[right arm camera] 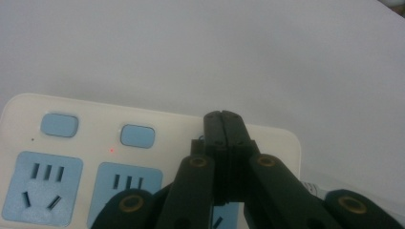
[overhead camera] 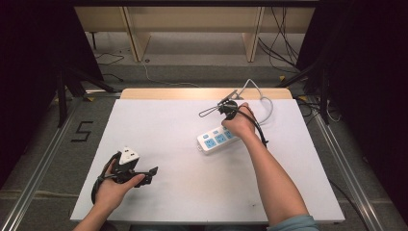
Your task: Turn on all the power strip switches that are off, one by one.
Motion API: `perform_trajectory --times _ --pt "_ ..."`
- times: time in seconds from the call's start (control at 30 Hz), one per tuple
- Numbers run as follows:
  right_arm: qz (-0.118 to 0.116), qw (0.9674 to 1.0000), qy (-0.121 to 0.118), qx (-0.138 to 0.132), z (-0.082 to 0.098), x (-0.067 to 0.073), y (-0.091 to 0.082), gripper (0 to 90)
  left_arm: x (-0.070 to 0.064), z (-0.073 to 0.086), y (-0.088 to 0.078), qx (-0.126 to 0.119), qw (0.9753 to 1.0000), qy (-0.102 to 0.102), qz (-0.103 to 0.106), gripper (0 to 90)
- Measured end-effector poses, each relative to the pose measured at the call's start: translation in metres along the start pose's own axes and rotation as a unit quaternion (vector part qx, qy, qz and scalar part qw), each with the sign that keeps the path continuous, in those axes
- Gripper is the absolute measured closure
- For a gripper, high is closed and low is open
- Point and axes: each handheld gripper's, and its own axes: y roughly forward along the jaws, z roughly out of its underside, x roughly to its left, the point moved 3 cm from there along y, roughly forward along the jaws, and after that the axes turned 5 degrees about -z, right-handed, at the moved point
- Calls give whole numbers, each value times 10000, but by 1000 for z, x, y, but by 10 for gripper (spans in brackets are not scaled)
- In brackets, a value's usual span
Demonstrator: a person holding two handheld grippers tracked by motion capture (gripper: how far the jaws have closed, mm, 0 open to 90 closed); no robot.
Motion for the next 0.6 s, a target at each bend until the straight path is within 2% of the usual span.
perform_trajectory --times 0.6 --pt "63 10000 -11 65 -1 1 2 900 0 0 0 4 10000 1 4 175"
